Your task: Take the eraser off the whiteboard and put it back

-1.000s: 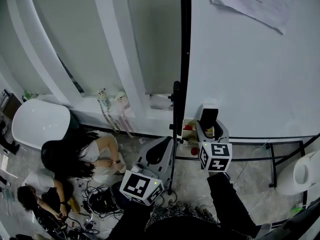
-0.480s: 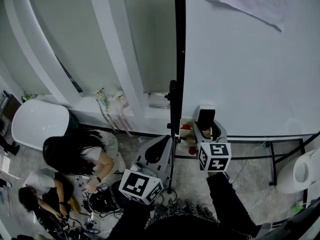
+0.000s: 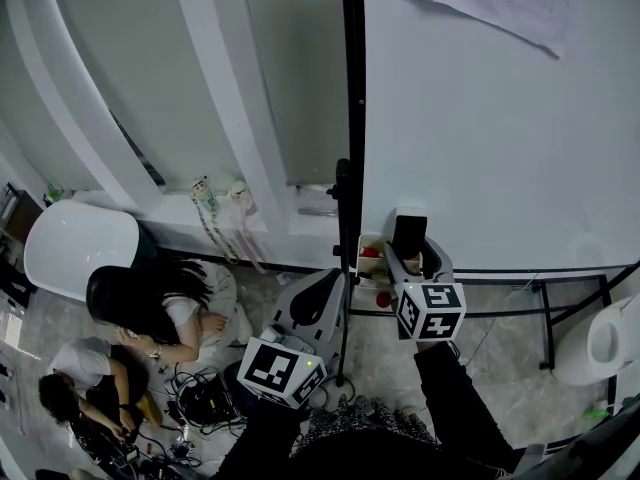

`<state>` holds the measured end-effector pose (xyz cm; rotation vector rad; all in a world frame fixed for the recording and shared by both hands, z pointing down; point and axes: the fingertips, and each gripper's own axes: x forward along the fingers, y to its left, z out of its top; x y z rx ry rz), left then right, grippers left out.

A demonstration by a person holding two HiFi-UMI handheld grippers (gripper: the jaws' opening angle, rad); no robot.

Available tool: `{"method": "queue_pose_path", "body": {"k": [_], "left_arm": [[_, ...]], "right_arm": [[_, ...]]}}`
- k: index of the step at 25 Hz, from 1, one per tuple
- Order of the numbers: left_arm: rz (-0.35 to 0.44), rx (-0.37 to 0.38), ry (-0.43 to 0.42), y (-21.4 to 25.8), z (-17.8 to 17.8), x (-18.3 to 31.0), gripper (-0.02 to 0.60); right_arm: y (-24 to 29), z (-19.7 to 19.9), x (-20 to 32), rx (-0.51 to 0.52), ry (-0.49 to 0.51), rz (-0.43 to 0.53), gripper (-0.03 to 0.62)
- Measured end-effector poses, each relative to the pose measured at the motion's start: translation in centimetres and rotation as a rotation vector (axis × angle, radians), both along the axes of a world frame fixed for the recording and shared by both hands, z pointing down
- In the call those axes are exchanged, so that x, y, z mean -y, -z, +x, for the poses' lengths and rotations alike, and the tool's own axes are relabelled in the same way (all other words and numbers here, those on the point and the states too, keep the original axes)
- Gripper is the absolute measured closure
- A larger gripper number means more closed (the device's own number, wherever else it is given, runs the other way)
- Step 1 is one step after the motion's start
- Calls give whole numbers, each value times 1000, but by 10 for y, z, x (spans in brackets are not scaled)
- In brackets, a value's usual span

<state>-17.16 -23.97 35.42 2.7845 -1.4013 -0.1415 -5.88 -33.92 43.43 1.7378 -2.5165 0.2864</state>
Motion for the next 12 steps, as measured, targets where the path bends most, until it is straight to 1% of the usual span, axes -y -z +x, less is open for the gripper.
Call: {"method": "queue_pose_path", "body": {"k": [7,12], "left_arm": [[-3,-1,-1,-1,0,0,580],[-7,-7,-3,-3,0,1,580]], "right_arm": [[1,0,0,29,-1,5,338],[2,0,-1,62,-2,-13,335]]}}
